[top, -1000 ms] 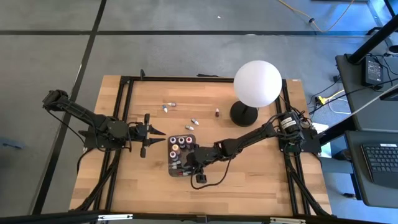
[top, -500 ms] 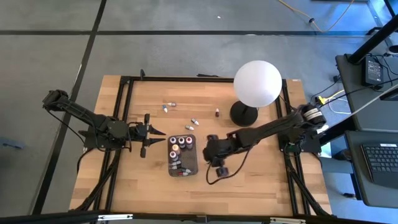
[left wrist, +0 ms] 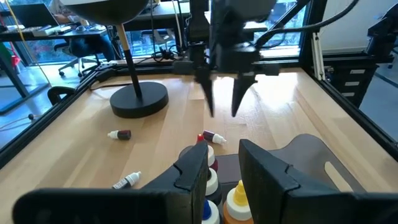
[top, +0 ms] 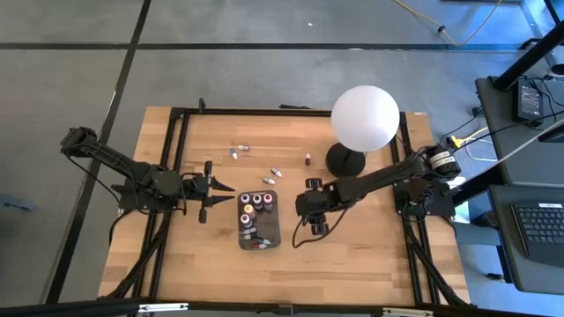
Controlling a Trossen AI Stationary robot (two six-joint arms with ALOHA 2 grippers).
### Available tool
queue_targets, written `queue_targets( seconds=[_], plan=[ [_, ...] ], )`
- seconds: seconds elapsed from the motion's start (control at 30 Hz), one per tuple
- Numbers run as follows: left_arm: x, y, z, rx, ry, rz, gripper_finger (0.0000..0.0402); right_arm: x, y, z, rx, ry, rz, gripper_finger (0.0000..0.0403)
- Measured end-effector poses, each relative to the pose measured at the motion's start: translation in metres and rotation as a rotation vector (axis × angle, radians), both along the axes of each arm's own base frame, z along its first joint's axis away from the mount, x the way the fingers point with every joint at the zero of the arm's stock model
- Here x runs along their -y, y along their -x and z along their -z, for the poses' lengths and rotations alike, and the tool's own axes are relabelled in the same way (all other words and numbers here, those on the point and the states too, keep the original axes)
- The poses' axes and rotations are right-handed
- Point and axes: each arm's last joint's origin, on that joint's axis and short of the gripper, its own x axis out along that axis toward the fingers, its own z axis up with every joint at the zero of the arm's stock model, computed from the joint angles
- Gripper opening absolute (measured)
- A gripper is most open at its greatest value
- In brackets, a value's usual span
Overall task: Pick & Place food coloring
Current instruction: Put the small red food coloring bottle into the black bin
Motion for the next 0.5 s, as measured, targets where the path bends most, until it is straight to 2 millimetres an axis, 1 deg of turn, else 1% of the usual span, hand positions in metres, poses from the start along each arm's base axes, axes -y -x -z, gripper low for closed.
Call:
queue_targets(
  seconds=[0.1, 0.2, 0.3, 0.5],
  plan=[
    [0.0, 0.0, 0.0, 0.0, 0.0, 0.0, 0.0088, 0.01, 0.002, 0.009, -0.004, 0.021, -0.013, 0.023],
    [0.0, 0.0, 0.0, 0.0, 0.0, 0.0, 0.0088, 0.017, 0.005, 0.021, 0.002, 0.057, -0.083, 0.0254],
    [0.0, 0.0, 0.0, 0.0, 0.0, 0.0, 0.0088, 0.022, 0.008, 0.032, 0.022, 0.085, -0.145, 0.0263],
    [0.0, 0.0, 0.0, 0.0, -0.001, -0.001, 0.0088, 0.029, 0.011, 0.045, 0.072, 0.097, -0.166, 0.0265]
  ],
)
